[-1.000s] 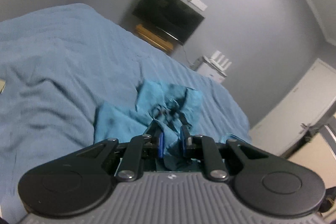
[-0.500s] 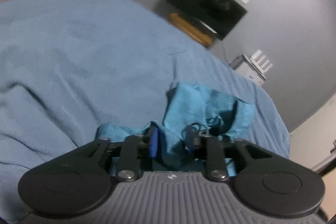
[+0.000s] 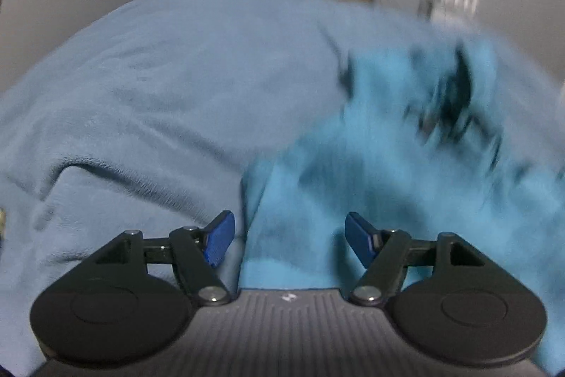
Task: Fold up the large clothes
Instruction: 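Lay the hem over the jacket and open both grippers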
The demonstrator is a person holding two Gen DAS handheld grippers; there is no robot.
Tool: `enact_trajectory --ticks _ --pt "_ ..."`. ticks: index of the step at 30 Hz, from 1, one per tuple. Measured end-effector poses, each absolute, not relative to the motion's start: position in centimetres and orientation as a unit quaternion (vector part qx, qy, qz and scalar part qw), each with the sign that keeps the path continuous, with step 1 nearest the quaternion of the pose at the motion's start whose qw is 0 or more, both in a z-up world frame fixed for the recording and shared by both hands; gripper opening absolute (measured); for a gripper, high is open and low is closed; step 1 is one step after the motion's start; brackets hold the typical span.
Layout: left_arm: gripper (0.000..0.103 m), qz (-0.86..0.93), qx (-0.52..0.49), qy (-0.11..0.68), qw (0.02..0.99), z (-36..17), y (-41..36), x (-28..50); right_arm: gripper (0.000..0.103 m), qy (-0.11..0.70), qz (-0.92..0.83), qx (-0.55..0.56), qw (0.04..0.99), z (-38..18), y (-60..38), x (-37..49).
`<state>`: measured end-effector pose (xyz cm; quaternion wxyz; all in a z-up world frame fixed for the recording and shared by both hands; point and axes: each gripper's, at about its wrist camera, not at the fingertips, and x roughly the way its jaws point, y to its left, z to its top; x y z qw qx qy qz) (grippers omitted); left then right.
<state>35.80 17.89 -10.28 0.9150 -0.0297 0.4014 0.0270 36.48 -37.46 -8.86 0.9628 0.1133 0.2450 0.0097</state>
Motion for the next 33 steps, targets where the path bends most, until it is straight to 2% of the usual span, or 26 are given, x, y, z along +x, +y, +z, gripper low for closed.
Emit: enact_trajectory --ticks 2,3,4,5,6,7,8,9,12,17,18,22,25,27,29,31,33 --pt "0.057 0.027 -0.001 0.408 0.913 -11.8 17.3 36.0 0.068 0.259 0.008 0.1 0.961 -9.4 -37.1 37.1" --pt "0.047 0.02 -0.006 0.41 0.912 -12.2 17.7 35.8 0.07 0.268 0.007 0.091 0.959 -9.9 -36.9 37.7" --pt "0.031 0.017 -0.011 0.411 0.912 -12.3 18.0 35.6 0.07 0.277 0.006 0.084 0.957 -10.2 -37.0 37.5" --pt "0.021 0.017 -0.013 0.408 0.913 -12.3 18.3 35.5 0.068 0.29 0.006 0.078 0.954 -10.9 -36.8 38.2" --pt "0.009 0.023 -0.014 0.402 0.915 -12.2 18.5 35.5 0.05 0.302 0.012 0.072 0.951 -11.4 -36.6 38.6" --pt "0.008 0.028 -0.016 0.394 0.919 -12.2 18.6 35.4 0.018 0.307 0.02 0.065 0.949 -11.9 -36.2 39.0" --pt "0.007 0.035 -0.019 0.385 0.922 -12.1 18.9 35.3 0.008 0.306 0.033 0.068 0.949 -11.9 -36.1 39.1" --pt "0.007 0.043 -0.019 0.38 0.924 -11.8 19.1 35.0 0.005 0.298 0.042 0.075 0.951 -11.8 -35.9 39.3" --pt "0.007 0.058 -0.01 0.395 0.917 -12.6 19.4 34.9 0.005 0.261 0.035 0.068 0.962 -11.3 -35.4 39.1" --pt "0.009 0.075 0.029 0.407 0.91 -13.7 18.7 35.4 0.009 0.263 -0.023 0.025 0.964 -13.8 -34.2 40.2" --pt "0.009 0.079 0.033 0.406 0.91 -13.8 18.6 35.2 0.011 0.263 -0.031 0.014 0.964 -14.3 -33.8 40.3" --pt "0.011 0.088 0.047 0.379 0.92 -13.4 17.9 34.3 0.036 0.244 -0.062 0.008 0.968 -14.4 -33.8 39.6" --pt "0.012 0.109 0.04 0.332 0.936 -11.6 17.4 32.5 0.039 0.209 -0.077 0.039 0.974 -13.3 -34.0 37.9" --pt "0.013 0.105 0.0 0.297 0.949 -9.7 16.7 30.9 0.04 0.188 -0.066 0.057 0.978 -12.3 -34.3 35.7" --pt "0.026 0.066 -0.051 0.274 0.958 -8.6 15.7 29.2 0.043 0.173 -0.032 0.057 0.983 -11.1 -33.6 33.6" --pt "0.056 0.002 -0.09 0.274 0.958 -8.4 13.6 28.0 0.045 0.173 0.022 0.038 0.984 -10.6 -31.9 31.8" --pt "0.059 -0.058 -0.069 0.294 0.952 -9.2 10.4 27.7 0.046 0.188 0.079 0.005 0.979 -10.7 -29.8 30.6"
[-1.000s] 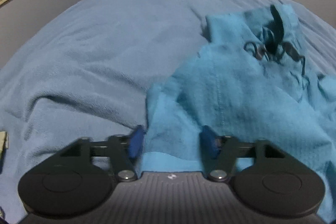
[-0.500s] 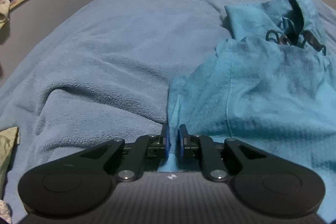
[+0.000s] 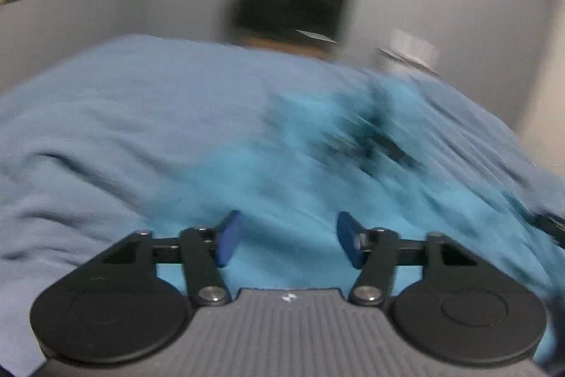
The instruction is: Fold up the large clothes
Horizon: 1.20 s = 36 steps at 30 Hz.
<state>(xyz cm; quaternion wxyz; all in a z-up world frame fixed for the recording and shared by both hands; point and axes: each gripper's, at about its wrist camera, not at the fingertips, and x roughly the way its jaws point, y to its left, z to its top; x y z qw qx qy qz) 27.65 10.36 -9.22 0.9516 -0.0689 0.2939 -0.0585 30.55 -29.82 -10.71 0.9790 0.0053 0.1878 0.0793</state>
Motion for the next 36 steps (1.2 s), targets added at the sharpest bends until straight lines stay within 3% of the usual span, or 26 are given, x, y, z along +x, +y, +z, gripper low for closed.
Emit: enact_trajectory --ticks 6,11,13,15,19,22,24,26,28,33,36 --pt "0.059 -0.088 0.151 0.353 0.919 -14.8 2.7 27.6 0.045 0.25 0.182 -0.101 0.946 -14.3 -23.4 29.2" --pt "0.06 -0.079 0.108 0.396 0.908 -15.6 5.1 27.6 0.045 0.275 0.107 -0.148 0.944 -17.7 -23.8 31.0" --pt "0.061 -0.064 0.116 0.397 0.908 -15.9 5.8 27.0 0.043 0.285 0.038 -0.119 0.95 -17.8 -25.3 32.4" --pt "0.061 -0.048 0.126 0.394 0.909 -15.8 6.0 26.3 0.032 0.295 -0.007 -0.063 0.953 -17.9 -27.5 33.3" --pt "0.061 -0.018 0.126 0.395 0.91 -15.6 6.9 25.0 0.031 0.287 -0.048 -0.047 0.956 -18.2 -28.9 32.9" --pt "0.061 -0.008 0.108 0.408 0.907 -15.2 7.9 24.2 0.034 0.284 -0.052 -0.058 0.956 -18.2 -28.4 32.7" --pt "0.061 0.0 0.111 0.413 0.904 -15.0 7.8 23.8 0.042 0.279 -0.046 -0.061 0.957 -17.2 -28.4 31.7" --pt "0.061 0.011 0.116 0.413 0.903 -14.8 7.6 23.5 0.059 0.254 -0.014 -0.057 0.965 -15.4 -28.9 29.3" --pt "0.063 0.016 0.115 0.409 0.905 -14.5 7.1 23.7 0.067 0.236 0.003 -0.058 0.97 -14.5 -29.2 27.7" --pt "0.065 0.005 0.091 0.374 0.923 -12.6 7.2 24.2 0.067 0.222 0.006 0.009 0.975 -12.9 -31.6 27.0" --pt "0.074 0.014 0.085 0.342 0.936 -10.6 8.0 25.7 0.067 0.208 -0.002 0.039 0.977 -12.2 -33.1 27.4"
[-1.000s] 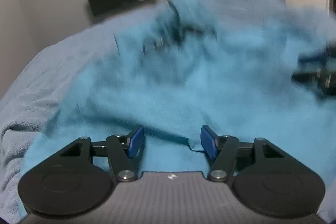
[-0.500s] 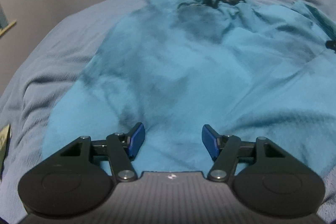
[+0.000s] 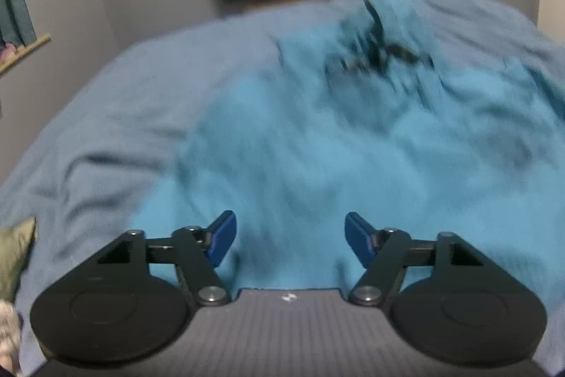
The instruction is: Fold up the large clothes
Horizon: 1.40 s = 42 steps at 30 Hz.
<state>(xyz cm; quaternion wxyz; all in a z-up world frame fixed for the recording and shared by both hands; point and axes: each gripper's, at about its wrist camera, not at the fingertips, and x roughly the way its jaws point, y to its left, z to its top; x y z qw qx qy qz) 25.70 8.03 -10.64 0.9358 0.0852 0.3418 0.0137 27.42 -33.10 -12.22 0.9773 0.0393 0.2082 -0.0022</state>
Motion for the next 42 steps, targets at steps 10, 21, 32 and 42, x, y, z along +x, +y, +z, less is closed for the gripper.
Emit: enact_trajectory --ticks 10,21,32,42 --pt "0.076 0.039 0.049 0.34 0.938 -8.2 12.4 37.3 0.071 0.203 -0.027 0.016 0.979 -9.5 -34.6 32.2" --pt "0.103 0.068 -0.057 0.412 0.907 -16.6 18.4 42.9 0.071 0.332 -0.037 0.056 0.941 -15.8 -37.2 39.7" --pt "0.103 -0.009 0.002 0.293 0.956 -10.7 12.7 37.9 0.071 0.205 0.076 0.003 0.976 -10.5 -30.5 39.6" --pt "0.101 -0.009 0.061 0.346 0.936 -14.1 11.2 39.6 0.074 0.213 0.11 0.054 0.969 -9.2 -24.3 55.9"
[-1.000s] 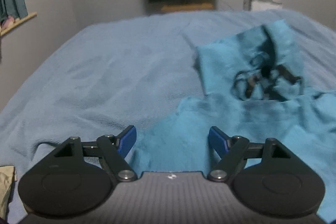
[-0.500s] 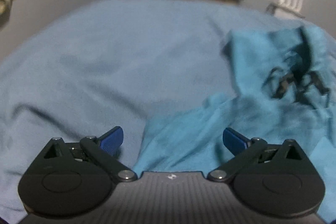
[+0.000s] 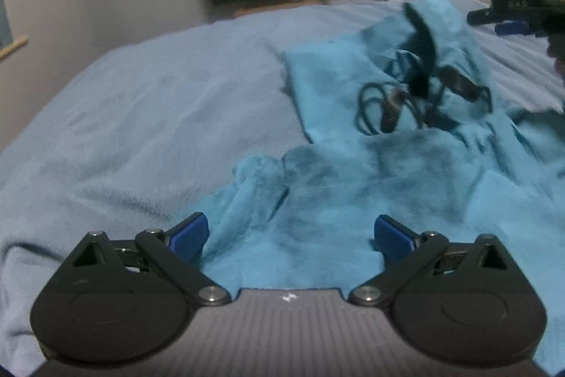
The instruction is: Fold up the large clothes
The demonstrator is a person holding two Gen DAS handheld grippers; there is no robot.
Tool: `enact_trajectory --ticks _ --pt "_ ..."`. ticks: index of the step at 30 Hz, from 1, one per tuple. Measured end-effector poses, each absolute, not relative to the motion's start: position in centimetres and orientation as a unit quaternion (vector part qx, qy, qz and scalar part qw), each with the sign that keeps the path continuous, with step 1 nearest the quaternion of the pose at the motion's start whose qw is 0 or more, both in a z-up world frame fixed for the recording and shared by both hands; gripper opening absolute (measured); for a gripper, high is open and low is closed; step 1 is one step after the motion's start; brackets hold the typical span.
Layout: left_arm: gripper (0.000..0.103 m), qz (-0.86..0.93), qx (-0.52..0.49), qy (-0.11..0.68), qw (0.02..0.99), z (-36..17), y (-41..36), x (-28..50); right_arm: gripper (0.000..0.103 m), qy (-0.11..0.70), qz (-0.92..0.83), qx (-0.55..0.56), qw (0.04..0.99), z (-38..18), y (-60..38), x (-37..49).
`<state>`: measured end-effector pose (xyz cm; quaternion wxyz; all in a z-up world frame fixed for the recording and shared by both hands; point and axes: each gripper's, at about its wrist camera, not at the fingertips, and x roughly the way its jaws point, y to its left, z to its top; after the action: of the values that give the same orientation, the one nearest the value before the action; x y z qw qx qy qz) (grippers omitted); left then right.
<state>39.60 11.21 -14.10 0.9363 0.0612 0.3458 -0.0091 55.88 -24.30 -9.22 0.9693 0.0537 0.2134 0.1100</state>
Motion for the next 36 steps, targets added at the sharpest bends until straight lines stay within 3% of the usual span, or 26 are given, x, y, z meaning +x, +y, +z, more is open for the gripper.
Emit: enact_trajectory --ticks 4,6,7,8,10,15,22,29,33,36 --pt "0.101 -0.004 0.021 0.343 0.939 -14.2 12.8 40.4 0.091 0.224 0.084 0.049 0.97 -10.3 -23.1 60.3" --pt "0.101 -0.007 0.018 0.344 0.939 -14.5 13.2 40.7 0.093 0.23 0.081 0.047 0.969 -11.0 -22.8 62.0" --pt "0.101 -0.008 0.018 0.346 0.938 -14.6 13.3 40.8 0.081 0.232 0.092 0.05 0.967 -11.3 -22.6 62.7" --pt "0.101 -0.009 0.019 0.348 0.937 -14.7 13.4 40.9 0.048 0.234 0.117 0.056 0.964 -11.4 -22.6 62.8" --pt "0.101 -0.007 0.024 0.351 0.936 -14.7 13.4 41.2 0.004 0.235 0.165 0.068 0.955 -11.1 -22.7 62.8" --pt "0.101 0.007 0.028 0.372 0.928 -15.9 13.5 42.4 0.003 0.171 0.251 0.061 0.951 -8.0 -22.7 57.7" --pt "0.101 0.033 -0.003 0.374 0.927 -15.7 14.7 41.3 0.002 0.087 0.302 -0.009 0.949 -6.2 -24.7 42.1" --pt "0.097 0.078 -0.093 0.367 0.922 -14.7 17.5 39.0 0.0 0.126 0.268 -0.065 0.953 -10.5 -27.9 28.9" --pt "0.097 0.111 -0.167 0.322 0.925 -13.0 19.9 36.8 0.001 0.184 0.208 -0.02 0.96 -12.9 -30.4 28.0" --pt "0.097 0.114 -0.201 0.29 0.929 -12.1 20.9 35.4 0.023 0.201 0.18 0.027 0.962 -12.5 -31.2 28.2"
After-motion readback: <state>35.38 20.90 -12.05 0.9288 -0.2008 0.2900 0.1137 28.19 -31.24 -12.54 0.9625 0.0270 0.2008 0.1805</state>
